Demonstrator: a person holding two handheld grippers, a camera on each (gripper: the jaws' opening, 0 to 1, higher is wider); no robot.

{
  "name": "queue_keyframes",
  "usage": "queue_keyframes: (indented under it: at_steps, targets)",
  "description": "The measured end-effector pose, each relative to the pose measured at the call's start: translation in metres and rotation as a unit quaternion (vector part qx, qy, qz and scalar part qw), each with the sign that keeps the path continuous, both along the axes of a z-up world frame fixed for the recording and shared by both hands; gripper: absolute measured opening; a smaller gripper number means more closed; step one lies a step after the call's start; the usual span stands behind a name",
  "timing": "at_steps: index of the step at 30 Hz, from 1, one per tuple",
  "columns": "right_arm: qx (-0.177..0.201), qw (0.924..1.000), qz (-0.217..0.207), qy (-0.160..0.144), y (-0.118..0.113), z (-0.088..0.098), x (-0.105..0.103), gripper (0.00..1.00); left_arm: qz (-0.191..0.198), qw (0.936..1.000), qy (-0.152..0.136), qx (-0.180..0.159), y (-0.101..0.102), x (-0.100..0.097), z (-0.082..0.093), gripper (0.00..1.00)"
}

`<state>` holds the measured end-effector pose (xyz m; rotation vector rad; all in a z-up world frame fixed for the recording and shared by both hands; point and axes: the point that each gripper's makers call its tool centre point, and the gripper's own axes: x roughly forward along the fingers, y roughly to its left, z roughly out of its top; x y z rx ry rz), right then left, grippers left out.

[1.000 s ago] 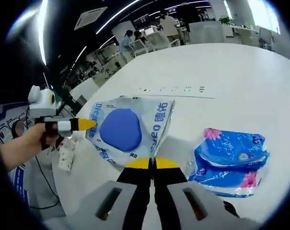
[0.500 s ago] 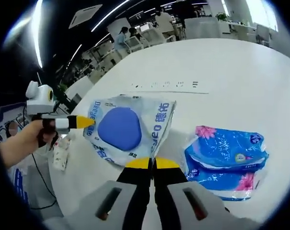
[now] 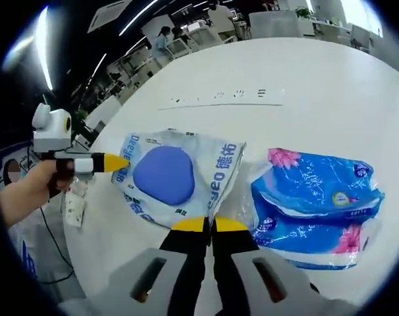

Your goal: Arrange the tabletop items into an orderly group along one side of the table until the central work area is clear of visible clutter.

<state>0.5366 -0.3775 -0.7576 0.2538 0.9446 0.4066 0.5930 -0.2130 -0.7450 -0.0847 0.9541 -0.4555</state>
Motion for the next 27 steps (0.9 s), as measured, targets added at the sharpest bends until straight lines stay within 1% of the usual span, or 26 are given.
queue_keyframes:
  at_steps: [4,9,15,19,23,27]
  targets:
    - [0.000,1.0000,-0.002,-0.001,-0.002,-0.001,0.001,0.00,0.003,1.0000,0.000,0.002,0.000,0.002,-0.003,0.00]
    - [-0.001,1.0000,-0.004,0.001,-0.004,-0.004,0.002,0.01,0.003,0.9999,-0.007,0.007,-0.001,0.006,-0.006,0.00]
    - [-0.005,1.0000,-0.001,-0.002,-0.005,-0.005,0.002,0.01,0.015,0.9998,-0.011,0.010,-0.001,0.006,-0.010,0.00]
    - [-0.005,1.0000,-0.005,0.000,-0.004,-0.005,0.001,0.02,0.015,0.9997,-0.018,0.012,-0.001,0.005,-0.010,0.00]
    - [-0.012,0.9999,-0.002,-0.004,-0.005,-0.005,0.002,0.03,0.020,0.9995,-0.021,0.010,-0.001,0.004,-0.011,0.00]
    - [-0.025,0.9996,-0.002,-0.011,-0.008,-0.003,0.002,0.06,0.021,0.9993,-0.026,0.013,-0.002,0.005,-0.012,0.00]
